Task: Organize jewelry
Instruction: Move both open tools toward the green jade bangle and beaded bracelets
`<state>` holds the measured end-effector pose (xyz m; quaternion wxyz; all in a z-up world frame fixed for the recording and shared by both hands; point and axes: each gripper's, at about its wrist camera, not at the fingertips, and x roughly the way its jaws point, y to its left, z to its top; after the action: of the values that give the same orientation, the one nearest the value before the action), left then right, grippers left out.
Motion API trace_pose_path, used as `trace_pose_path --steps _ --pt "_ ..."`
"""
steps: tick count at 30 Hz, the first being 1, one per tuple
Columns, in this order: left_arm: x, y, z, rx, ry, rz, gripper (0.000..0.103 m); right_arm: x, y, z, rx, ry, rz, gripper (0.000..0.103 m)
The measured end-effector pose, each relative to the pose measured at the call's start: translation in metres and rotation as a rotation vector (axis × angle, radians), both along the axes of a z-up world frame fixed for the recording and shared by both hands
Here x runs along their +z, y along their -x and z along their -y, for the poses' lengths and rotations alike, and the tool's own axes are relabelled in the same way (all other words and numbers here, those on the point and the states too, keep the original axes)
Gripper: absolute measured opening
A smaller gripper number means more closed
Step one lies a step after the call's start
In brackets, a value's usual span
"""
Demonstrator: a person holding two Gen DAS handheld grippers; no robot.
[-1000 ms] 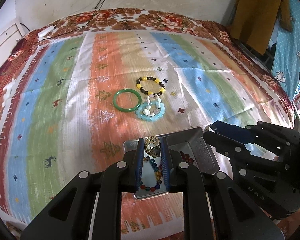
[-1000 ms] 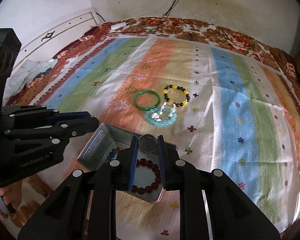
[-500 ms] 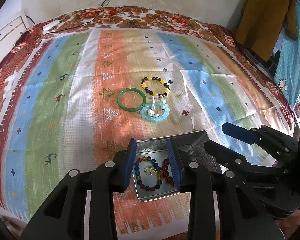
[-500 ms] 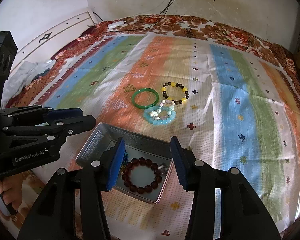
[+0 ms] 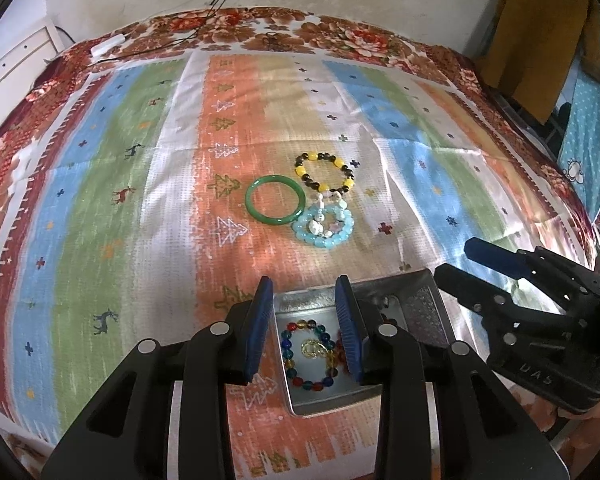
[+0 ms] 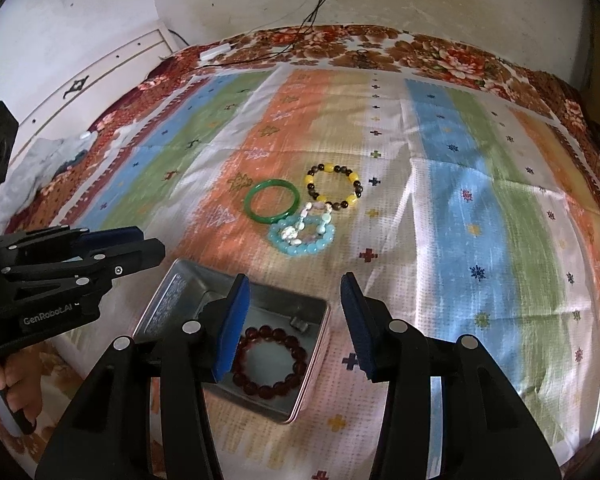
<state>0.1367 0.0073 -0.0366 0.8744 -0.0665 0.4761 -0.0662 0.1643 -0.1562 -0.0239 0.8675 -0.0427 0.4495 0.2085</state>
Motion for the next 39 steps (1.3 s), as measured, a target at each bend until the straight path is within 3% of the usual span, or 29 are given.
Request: trace_pose_path --steps 16,39 --pt "-0.001 -0.04 -0.007 0.053 -0.069 0.039 0.035 -0.003 -0.042 0.006 -0.061 -0.009 0.001 0.047" --pt "-0.032 -0.102 -0.011 0.056 -0.106 -0.044 0.036 -0.031 -0.099 -0.014 -0.042 0.037 -0.08 0.047"
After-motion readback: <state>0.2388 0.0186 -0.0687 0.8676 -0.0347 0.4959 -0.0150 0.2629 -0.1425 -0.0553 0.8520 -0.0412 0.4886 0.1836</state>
